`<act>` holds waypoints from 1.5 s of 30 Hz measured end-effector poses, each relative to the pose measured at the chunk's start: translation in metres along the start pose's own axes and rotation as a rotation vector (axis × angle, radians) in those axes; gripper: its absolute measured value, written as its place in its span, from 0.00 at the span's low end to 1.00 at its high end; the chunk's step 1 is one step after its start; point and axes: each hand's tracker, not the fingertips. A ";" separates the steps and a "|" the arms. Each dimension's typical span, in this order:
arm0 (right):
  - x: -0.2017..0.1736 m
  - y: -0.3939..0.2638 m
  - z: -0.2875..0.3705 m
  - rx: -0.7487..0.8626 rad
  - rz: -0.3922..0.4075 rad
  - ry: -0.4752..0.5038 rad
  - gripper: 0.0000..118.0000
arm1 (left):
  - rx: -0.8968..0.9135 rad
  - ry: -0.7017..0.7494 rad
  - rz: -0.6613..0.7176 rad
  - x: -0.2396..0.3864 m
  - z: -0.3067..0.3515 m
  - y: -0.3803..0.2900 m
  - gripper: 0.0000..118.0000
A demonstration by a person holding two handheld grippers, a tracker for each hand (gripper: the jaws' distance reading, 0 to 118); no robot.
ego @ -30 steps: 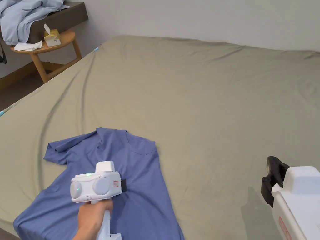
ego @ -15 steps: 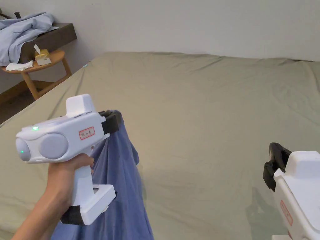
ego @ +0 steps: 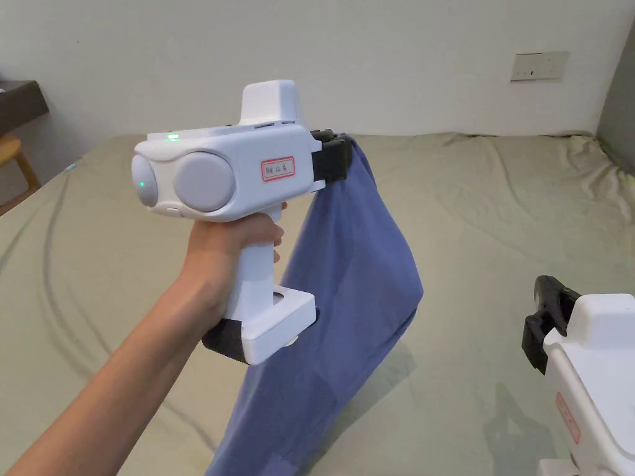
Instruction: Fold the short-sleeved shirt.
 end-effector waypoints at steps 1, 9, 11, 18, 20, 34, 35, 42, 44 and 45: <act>0.007 -0.001 0.002 -0.001 0.000 -0.018 0.02 | -0.016 -0.024 -0.006 0.010 -0.009 -0.006 0.02; 0.057 -0.016 0.017 -0.035 -0.013 -0.142 0.02 | -0.259 -0.150 -0.031 0.054 -0.104 -0.108 0.02; 0.064 -0.022 0.018 -0.054 -0.020 -0.158 0.02 | -0.365 -0.163 -0.030 0.053 -0.121 -0.148 0.02; 0.067 -0.043 0.019 -0.108 -0.037 -0.168 0.02 | -0.703 -0.049 0.001 0.035 -0.153 -0.293 0.02; 0.065 -0.046 0.018 -0.116 -0.040 -0.163 0.02 | -0.779 -0.004 -0.049 0.031 -0.153 -0.318 0.02; 0.042 -0.023 0.021 -0.070 -0.049 -0.140 0.02 | -0.340 0.034 0.043 0.016 -0.077 -0.222 0.97; 0.040 -0.019 0.021 -0.060 -0.052 -0.138 0.02 | -0.271 0.068 0.024 0.014 -0.064 -0.206 0.97; 0.027 0.004 0.024 0.003 -0.062 -0.129 0.02 | 0.098 0.336 -0.179 -0.015 0.007 -0.151 0.97; 0.024 0.008 0.024 0.017 -0.065 -0.122 0.02 | 0.153 0.400 -0.185 -0.025 0.020 -0.147 0.97; 0.023 0.010 0.024 0.023 -0.065 -0.121 0.02 | 0.167 0.424 -0.188 -0.031 0.027 -0.146 0.97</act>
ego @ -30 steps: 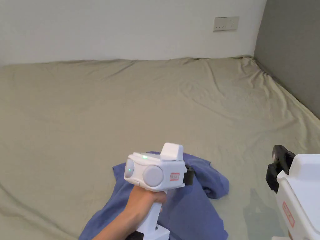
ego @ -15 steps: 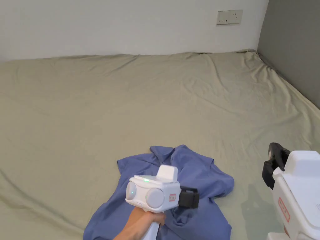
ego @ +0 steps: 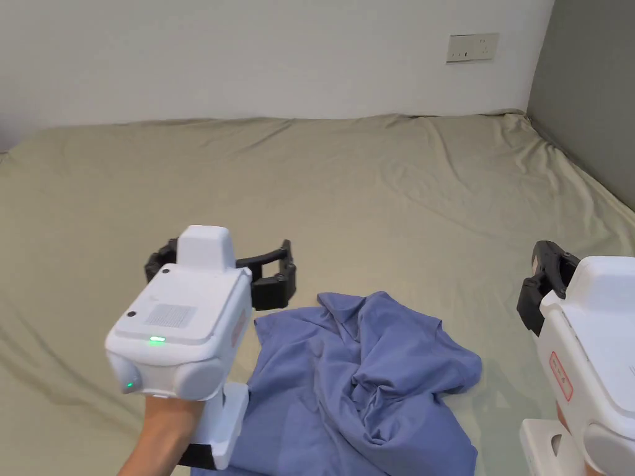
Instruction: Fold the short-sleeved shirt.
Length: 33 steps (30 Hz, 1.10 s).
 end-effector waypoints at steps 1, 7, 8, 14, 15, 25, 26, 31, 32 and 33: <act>-0.001 0.001 0.000 0.005 0.001 0.003 0.02 | 0.018 0.032 0.003 -0.007 0.003 0.000 0.97; -0.010 0.007 0.002 0.027 0.014 0.019 0.02 | 0.063 0.118 0.020 -0.038 0.010 -0.012 0.22; -0.011 0.007 0.002 0.027 0.016 0.021 0.02 | 0.062 0.120 0.025 -0.043 0.009 -0.016 0.00; -0.015 0.005 0.002 0.021 0.025 0.033 0.02 | -0.077 0.114 0.038 -0.056 0.007 -0.025 0.00; -0.016 0.004 0.002 0.018 0.025 0.034 0.02 | -0.152 0.110 0.053 -0.059 0.005 -0.027 0.00; -0.020 -0.013 -0.005 -0.032 0.035 0.051 0.02 | -0.719 -0.010 0.323 -0.080 0.000 -0.129 0.00; -0.020 -0.015 -0.006 -0.038 0.036 0.052 0.02 | -0.751 -0.015 0.336 -0.077 0.004 -0.140 0.00; -0.023 -0.026 -0.011 -0.071 0.043 0.060 0.02 | -0.833 0.008 0.309 -0.065 0.012 -0.175 0.10; -0.024 -0.028 -0.012 -0.077 0.041 0.063 0.02 | -0.851 0.019 0.301 -0.062 0.012 -0.180 0.25; -0.024 -0.030 -0.013 -0.085 0.041 0.066 0.02 | -0.865 0.007 0.311 -0.060 0.012 -0.186 0.48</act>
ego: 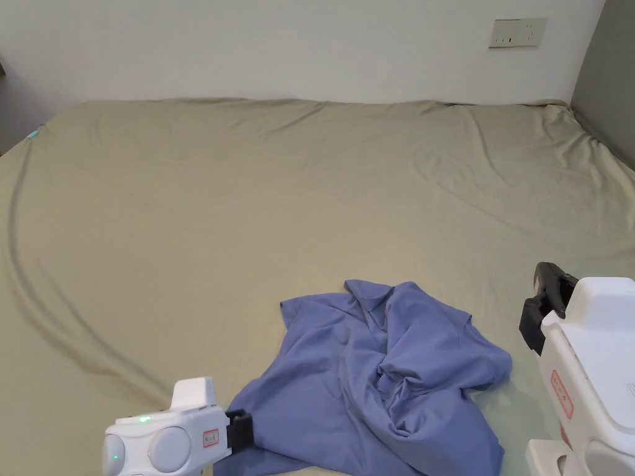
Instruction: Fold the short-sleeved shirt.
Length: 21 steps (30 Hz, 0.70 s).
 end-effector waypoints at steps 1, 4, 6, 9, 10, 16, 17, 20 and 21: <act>0.000 -0.001 -0.001 -0.005 0.001 0.001 0.02 | -0.019 -0.005 -0.001 0.003 -0.004 -0.002 0.77; 0.000 -0.006 -0.005 -0.020 0.004 0.004 0.02 | -0.023 0.026 0.014 0.010 -0.012 -0.011 0.91; 0.001 -0.008 -0.009 -0.030 0.006 0.005 0.02 | -0.032 0.044 0.009 0.015 -0.023 -0.012 0.75; 0.003 -0.012 -0.014 -0.047 0.008 0.004 0.02 | -0.023 0.150 -0.024 0.021 -0.029 -0.017 0.50; 0.005 -0.014 -0.016 -0.053 0.009 0.003 0.02 | -0.002 0.120 -0.031 0.024 -0.025 -0.018 0.39; 0.018 -0.035 -0.053 -0.237 -0.014 -0.030 0.27 | 0.016 0.007 0.008 0.031 -0.009 -0.010 0.04; 0.021 -0.041 -0.068 -0.311 -0.010 -0.028 0.39 | 0.033 -0.008 0.007 0.030 -0.002 -0.007 0.04; 0.029 -0.066 -0.116 -0.530 -0.018 0.015 0.80 | 0.098 -0.028 -0.018 0.033 0.014 0.002 0.04; 0.031 -0.078 -0.131 -0.565 -0.050 0.022 0.86 | 0.109 -0.038 -0.018 0.031 0.017 0.005 0.04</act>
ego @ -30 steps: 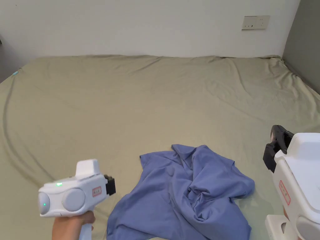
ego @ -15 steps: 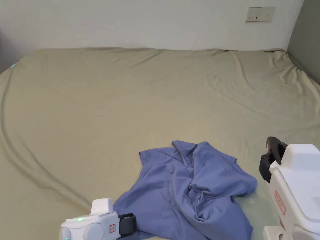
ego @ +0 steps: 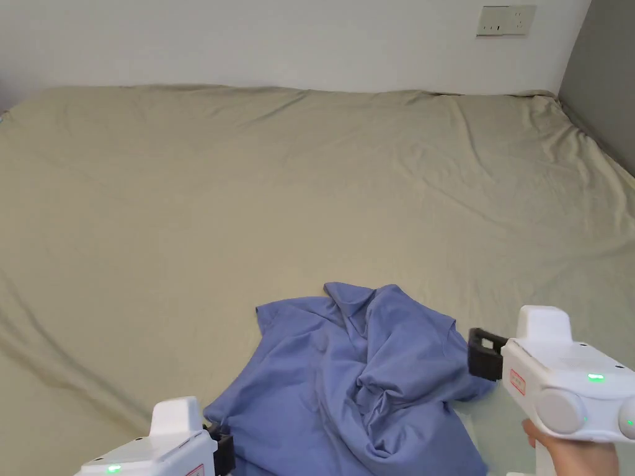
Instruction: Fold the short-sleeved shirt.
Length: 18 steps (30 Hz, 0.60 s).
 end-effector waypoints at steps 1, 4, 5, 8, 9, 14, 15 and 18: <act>0.003 -0.001 -0.017 -0.049 -0.019 0.013 0.89 | 0.025 -0.031 0.007 0.000 0.004 0.004 0.04; 0.010 -0.006 -0.068 -0.179 -0.075 0.014 0.84 | 0.049 -0.065 0.020 -0.001 0.008 0.013 0.04; 0.011 -0.009 -0.083 -0.218 -0.072 0.017 0.83 | 0.054 -0.070 0.020 0.000 0.009 0.015 0.04; 0.014 -0.017 -0.109 -0.315 -0.111 0.091 0.67 | 0.057 -0.079 0.015 0.000 0.006 0.020 0.04; 0.011 -0.019 -0.109 -0.332 -0.126 0.122 0.58 | 0.056 -0.082 0.016 0.000 0.005 0.022 0.04; -0.004 -0.008 -0.088 -0.250 -0.022 0.120 0.08 | 0.056 -0.101 0.028 0.000 0.004 0.029 0.04; -0.006 -0.003 -0.082 -0.219 0.023 0.119 0.08 | 0.062 -0.112 0.044 -0.001 0.004 0.033 0.04; -0.004 0.020 -0.050 -0.094 0.072 0.093 0.08 | 0.103 -0.141 0.096 -0.004 0.008 0.052 0.04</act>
